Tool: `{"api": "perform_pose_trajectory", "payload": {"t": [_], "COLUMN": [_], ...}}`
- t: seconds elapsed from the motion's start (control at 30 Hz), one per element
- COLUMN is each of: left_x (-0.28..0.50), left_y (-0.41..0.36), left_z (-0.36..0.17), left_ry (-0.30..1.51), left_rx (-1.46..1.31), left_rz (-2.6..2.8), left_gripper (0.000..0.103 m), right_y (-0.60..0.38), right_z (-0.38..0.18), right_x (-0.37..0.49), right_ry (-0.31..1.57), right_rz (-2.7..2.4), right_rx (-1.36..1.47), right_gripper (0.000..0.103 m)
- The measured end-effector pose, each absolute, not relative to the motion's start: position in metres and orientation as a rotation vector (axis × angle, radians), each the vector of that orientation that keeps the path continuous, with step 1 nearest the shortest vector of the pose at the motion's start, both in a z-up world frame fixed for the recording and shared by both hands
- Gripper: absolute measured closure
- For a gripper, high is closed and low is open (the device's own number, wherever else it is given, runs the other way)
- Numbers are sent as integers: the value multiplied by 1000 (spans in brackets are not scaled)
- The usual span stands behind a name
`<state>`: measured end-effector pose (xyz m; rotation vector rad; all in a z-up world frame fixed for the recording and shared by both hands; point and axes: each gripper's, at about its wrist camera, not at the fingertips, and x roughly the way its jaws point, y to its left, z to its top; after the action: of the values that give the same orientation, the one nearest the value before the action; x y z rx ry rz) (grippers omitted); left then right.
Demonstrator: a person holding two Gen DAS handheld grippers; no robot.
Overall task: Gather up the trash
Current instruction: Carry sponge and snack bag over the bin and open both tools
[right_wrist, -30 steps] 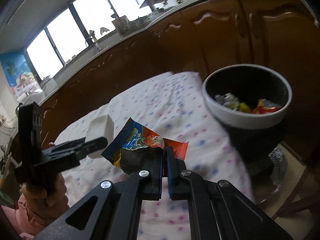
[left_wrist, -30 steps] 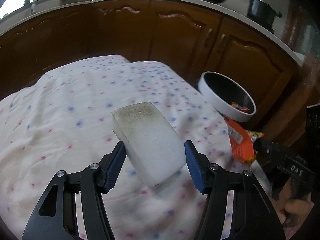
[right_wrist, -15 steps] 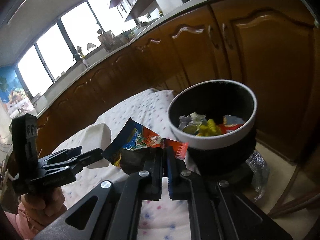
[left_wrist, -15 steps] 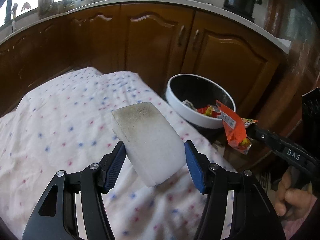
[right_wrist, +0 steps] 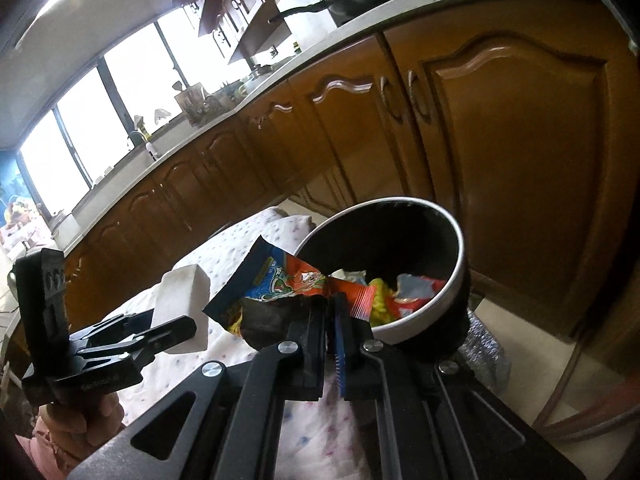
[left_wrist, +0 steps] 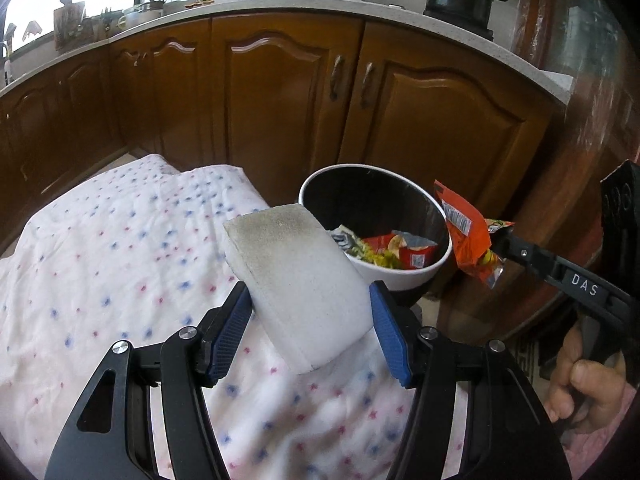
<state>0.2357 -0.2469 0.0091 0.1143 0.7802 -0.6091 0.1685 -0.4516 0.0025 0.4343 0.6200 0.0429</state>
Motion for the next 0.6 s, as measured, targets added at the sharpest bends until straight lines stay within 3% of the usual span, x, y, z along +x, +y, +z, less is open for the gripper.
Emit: {"api": "perform_pose_trajectory", "payload": {"t": [0.6], "left_x": [259], "left_y": [-284], "left_z": [24], "left_ry": [759], "left_rx": [123], "left_rz": [-658], "left_gripper": [43], "right_y": [-481], "right_z": [-5], "right_x": [194], "right_ry": [641], "right_rz": [3], "right_rx": [444], "right_gripper": [98]}}
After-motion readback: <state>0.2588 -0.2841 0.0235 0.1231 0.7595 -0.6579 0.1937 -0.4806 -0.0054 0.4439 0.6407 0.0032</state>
